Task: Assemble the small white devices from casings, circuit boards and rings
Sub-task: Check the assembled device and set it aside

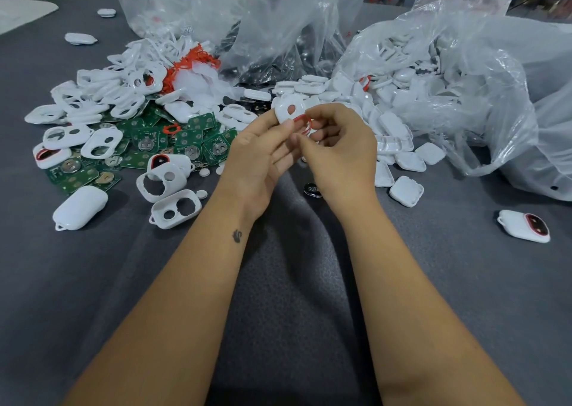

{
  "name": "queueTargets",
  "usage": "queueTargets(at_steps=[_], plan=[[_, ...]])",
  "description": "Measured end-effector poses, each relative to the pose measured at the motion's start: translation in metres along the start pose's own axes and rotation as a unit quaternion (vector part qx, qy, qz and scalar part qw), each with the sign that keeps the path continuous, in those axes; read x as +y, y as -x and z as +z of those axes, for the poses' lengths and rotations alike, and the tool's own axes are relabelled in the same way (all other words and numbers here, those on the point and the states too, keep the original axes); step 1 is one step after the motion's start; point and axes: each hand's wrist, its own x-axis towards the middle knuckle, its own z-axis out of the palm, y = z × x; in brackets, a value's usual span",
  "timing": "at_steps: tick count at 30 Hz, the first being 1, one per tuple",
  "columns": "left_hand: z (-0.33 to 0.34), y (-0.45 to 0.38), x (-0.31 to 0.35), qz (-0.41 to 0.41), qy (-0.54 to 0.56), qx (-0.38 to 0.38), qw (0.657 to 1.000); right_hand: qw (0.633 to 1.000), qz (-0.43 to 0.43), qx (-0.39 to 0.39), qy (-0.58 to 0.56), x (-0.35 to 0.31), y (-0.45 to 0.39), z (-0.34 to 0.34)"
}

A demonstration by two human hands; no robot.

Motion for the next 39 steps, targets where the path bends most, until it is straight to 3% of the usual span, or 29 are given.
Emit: queueTargets(at_steps=[12, 18, 24, 27, 33, 39], plan=[[-0.004, 0.003, 0.002, 0.024, -0.055, -0.031, 0.998, 1.000, 0.016, 0.009, -0.019, 0.004, -0.002, -0.002], [-0.007, 0.000, -0.001, 0.045, -0.041, 0.013, 0.998, 1.000, -0.002, -0.026, 0.003, 0.002, 0.001, 0.000], [-0.006, -0.002, -0.002, 0.048, -0.032, 0.019, 0.998, 0.980, 0.084, 0.000, -0.179, 0.000, -0.004, -0.005], [-0.005, -0.001, -0.002, 0.049, -0.029, 0.019, 0.998, 0.974, 0.108, 0.011, -0.200, 0.001, -0.005, -0.007], [-0.005, 0.000, 0.000, 0.040, -0.031, 0.014, 0.999, 0.968, 0.130, -0.045, -0.210, 0.003, -0.005, -0.006], [-0.006, 0.000, 0.004, 0.000, -0.041, -0.012, 0.999, 0.918, 0.232, -0.127, -0.296, 0.005, -0.008, -0.013]])
